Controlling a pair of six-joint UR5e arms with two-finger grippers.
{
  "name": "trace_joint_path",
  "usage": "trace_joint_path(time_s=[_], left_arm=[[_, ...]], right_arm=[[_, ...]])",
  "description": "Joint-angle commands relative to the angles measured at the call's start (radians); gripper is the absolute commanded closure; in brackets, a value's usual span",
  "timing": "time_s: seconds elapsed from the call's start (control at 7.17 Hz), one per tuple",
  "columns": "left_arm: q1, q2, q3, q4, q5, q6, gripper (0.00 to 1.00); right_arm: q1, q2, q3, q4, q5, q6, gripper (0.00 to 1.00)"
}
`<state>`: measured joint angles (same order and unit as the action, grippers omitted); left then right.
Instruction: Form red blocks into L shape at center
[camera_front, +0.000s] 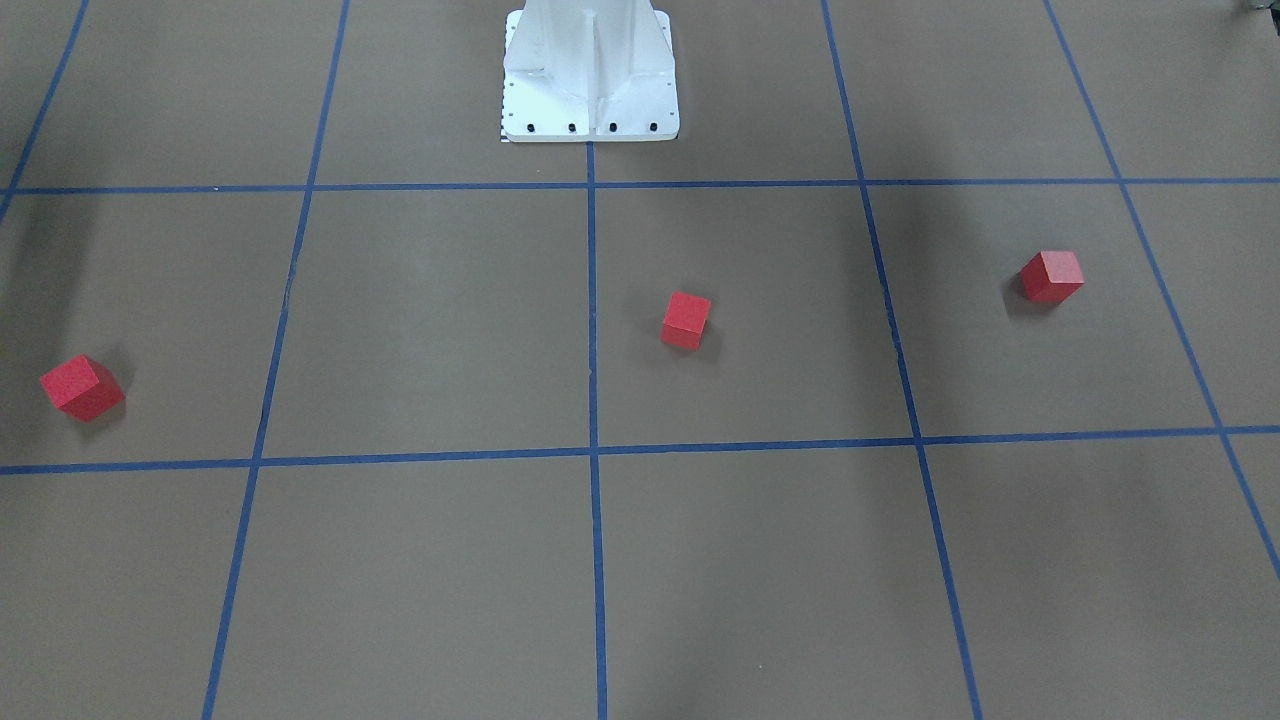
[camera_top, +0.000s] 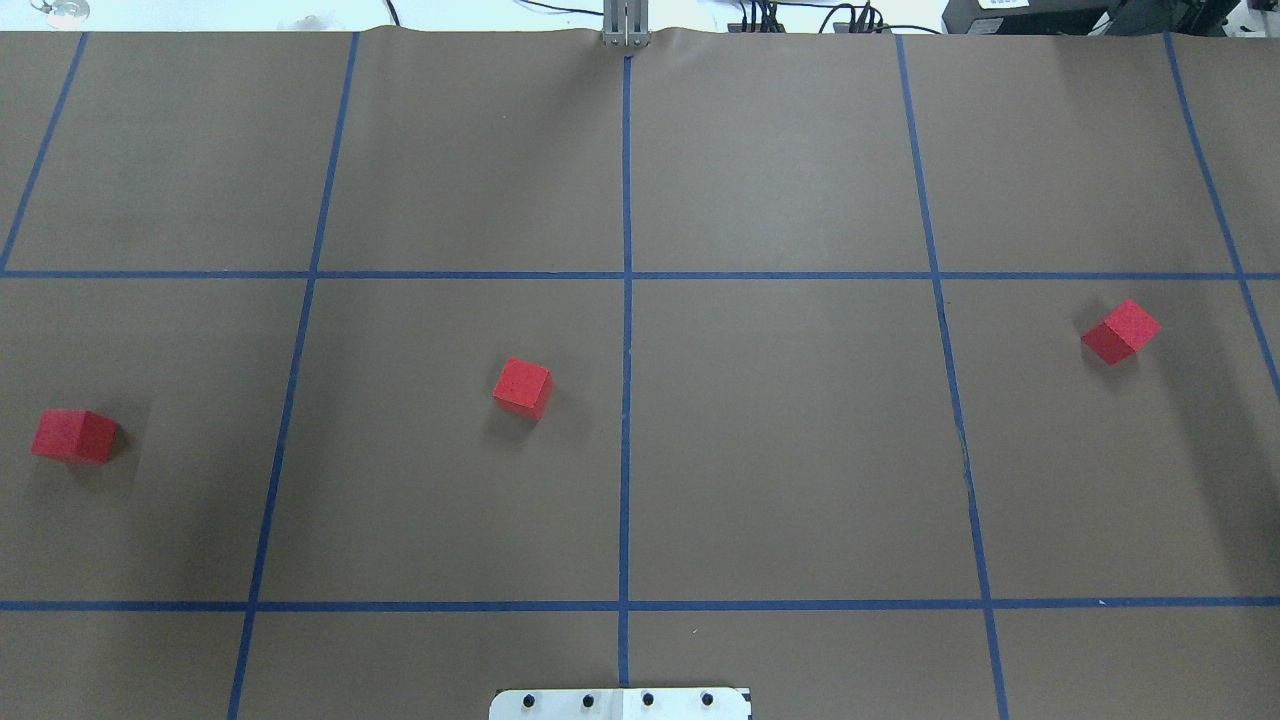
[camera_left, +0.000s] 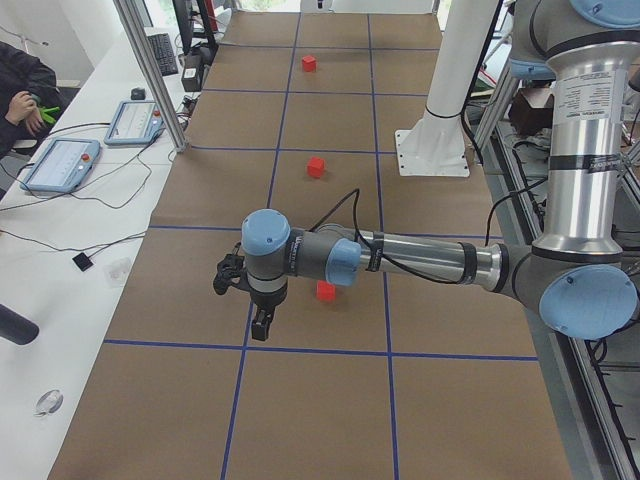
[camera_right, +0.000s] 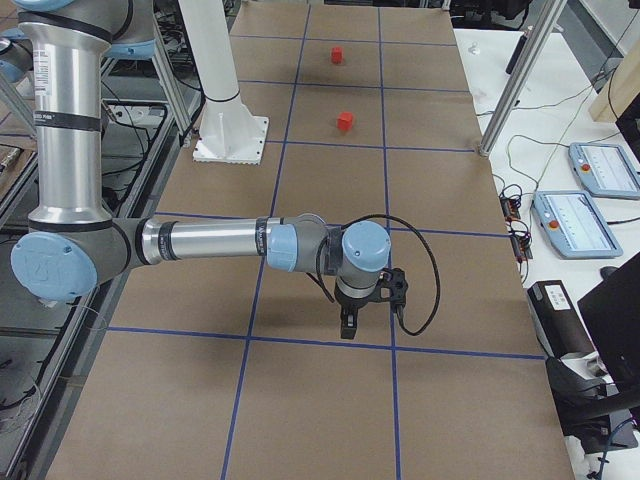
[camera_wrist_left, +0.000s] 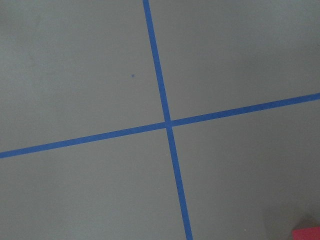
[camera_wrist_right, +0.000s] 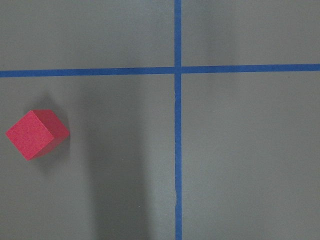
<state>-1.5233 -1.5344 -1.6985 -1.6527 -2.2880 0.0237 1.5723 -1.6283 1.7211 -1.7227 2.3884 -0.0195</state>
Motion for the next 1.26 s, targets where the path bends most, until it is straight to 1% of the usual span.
trace_joint_path(time_s=[0.0,0.28,0.42,0.7,0.98,1.12], left_arm=[[0.002,0.02,-0.001,-0.001,-0.001,0.001,0.0],[0.0,0.022,-0.01,-0.001,-0.001,-0.002,0.0],[0.005,0.017,0.005,-0.002,0.002,-0.008,0.0],[0.005,0.002,-0.027,-0.012,0.001,-0.013,0.0],[0.012,-0.131,-0.053,-0.006,0.007,-0.016,0.0],[0.014,-0.176,-0.075,0.004,-0.013,-0.021,0.0]], right_arm=[[0.0,-0.001,0.002,-0.002,0.0,0.003,0.01],[0.0,0.001,0.002,-0.002,0.0,0.003,0.01],[0.0,-0.001,0.003,-0.002,0.0,0.004,0.01],[-0.003,0.007,0.009,-0.002,0.002,0.004,0.01],[-0.003,0.011,0.005,-0.002,0.002,0.006,0.01],[-0.003,0.011,0.005,-0.002,0.002,0.006,0.01]])
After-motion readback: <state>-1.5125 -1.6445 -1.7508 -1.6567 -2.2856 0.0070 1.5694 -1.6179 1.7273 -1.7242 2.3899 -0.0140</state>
